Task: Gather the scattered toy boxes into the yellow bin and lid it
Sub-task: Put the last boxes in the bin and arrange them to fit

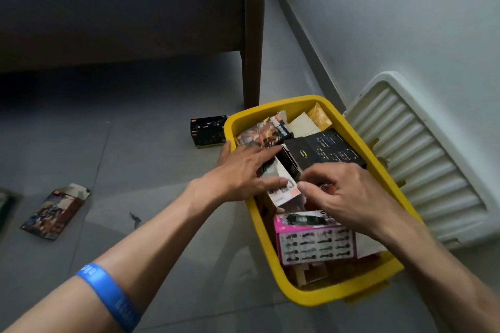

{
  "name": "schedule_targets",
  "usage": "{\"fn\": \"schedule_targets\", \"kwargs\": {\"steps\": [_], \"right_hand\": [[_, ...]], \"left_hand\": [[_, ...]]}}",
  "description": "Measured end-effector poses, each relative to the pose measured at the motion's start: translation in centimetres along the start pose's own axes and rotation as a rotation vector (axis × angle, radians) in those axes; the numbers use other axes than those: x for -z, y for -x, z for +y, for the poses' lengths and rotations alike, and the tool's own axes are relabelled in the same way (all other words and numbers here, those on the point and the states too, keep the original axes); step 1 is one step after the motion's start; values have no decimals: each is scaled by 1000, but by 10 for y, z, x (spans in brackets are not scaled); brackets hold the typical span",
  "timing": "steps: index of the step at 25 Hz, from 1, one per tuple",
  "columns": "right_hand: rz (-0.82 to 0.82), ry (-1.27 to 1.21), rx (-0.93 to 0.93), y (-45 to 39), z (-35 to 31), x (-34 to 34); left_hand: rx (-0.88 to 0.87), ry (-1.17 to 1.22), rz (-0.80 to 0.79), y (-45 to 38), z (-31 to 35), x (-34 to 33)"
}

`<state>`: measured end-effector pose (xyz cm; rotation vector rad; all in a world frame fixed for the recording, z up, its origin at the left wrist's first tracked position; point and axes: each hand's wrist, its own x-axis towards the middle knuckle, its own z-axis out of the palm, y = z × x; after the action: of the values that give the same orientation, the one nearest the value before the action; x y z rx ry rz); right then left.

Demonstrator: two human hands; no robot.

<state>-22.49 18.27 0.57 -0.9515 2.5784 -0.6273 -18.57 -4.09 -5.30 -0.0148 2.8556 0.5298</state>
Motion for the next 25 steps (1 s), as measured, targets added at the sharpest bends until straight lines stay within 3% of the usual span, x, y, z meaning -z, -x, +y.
{"fn": "schedule_targets", "kwargs": {"steps": [3,5,8,11,16,18,21,23,25], "right_hand": [[42,66,58,-3,-9,0],[110,64,144,-20,-33,-4],[109,59,301,-56,-89,-30],[-26,70,380,-97,-147,-89],[-344,330,269,-163,-175,-187],[-357,352,184,-184,-162,-198],[-227,398,49,-217,-144,-191],[-146,442,-37,-236,-136,-184],[-88,460,-90,-251,-131,-183]], "left_hand": [[-51,55,168,8,0,1],[-57,237,410,19,-4,4],[179,298,670,49,-47,9],[520,108,551,105,-133,6],[1090,27,229,213,-267,-27],[1139,31,118,224,-304,-35],[1070,141,-7,221,-339,-53],[1047,223,74,220,-347,-69],[1131,263,220,222,-348,-77]]}}
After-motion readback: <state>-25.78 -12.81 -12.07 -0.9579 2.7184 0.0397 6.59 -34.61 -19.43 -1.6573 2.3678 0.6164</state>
